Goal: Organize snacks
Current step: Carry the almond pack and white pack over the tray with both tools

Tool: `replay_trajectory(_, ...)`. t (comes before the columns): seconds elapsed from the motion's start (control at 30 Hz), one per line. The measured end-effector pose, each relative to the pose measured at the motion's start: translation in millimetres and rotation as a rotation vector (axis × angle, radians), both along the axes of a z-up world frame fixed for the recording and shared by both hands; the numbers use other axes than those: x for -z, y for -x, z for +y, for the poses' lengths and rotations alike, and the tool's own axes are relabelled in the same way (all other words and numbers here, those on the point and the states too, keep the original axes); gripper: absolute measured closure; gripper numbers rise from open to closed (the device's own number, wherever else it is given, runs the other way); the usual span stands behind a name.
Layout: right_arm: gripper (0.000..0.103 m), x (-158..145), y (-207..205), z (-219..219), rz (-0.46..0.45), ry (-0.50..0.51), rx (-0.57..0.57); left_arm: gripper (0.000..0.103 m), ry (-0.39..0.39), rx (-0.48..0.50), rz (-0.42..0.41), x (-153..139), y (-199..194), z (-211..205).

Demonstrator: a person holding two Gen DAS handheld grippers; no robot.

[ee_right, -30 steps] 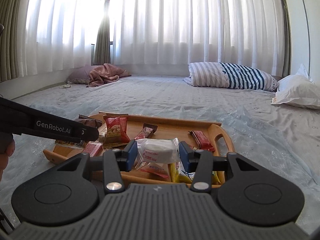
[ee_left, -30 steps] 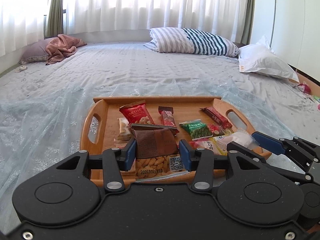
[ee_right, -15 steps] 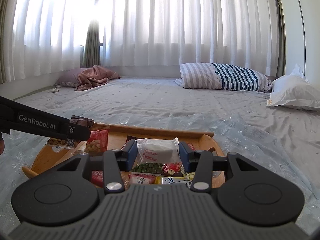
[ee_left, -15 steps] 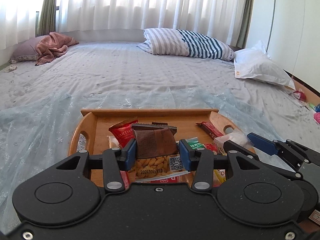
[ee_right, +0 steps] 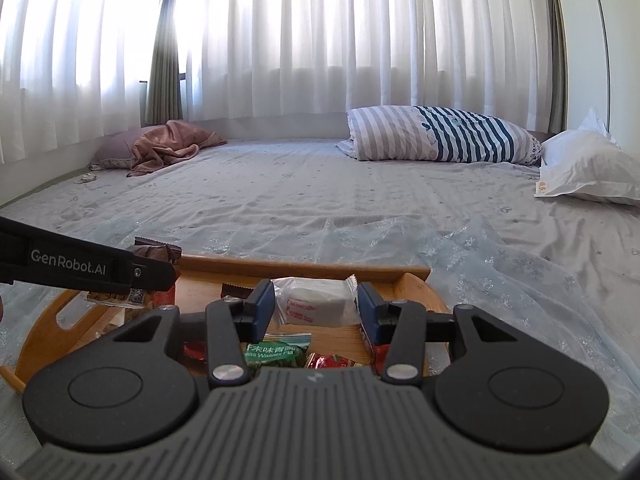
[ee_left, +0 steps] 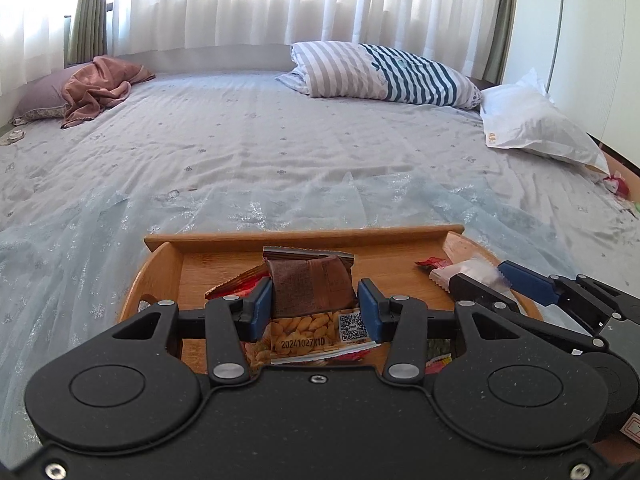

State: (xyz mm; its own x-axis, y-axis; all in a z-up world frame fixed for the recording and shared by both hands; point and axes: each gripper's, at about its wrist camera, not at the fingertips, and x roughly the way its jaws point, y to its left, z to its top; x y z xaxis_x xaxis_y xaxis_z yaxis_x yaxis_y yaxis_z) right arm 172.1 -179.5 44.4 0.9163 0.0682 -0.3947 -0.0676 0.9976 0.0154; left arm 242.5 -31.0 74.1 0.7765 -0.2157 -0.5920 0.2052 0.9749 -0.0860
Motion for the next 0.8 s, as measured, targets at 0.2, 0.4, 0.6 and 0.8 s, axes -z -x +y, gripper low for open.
replay_trajectory(0.2,0.054,6,-30,-3,0.041,-0.004,-0.001,0.060,-0.007,0.000,0.030,9,-32,-5)
replay_trajectory(0.4,0.054,12,-57,-3,0.086,-0.017,-0.006,0.060,-0.037,-0.015,0.050,16,-65,-12)
replay_trajectory(0.6,0.054,21,-74,-4,0.140,-0.024,0.009,0.060,-0.040,-0.055,0.082,30,-83,-7)
replay_trajectory(0.8,0.054,29,-81,-2,0.173,-0.011,0.012,0.060,-0.053,-0.066,0.092,40,-87,-5)
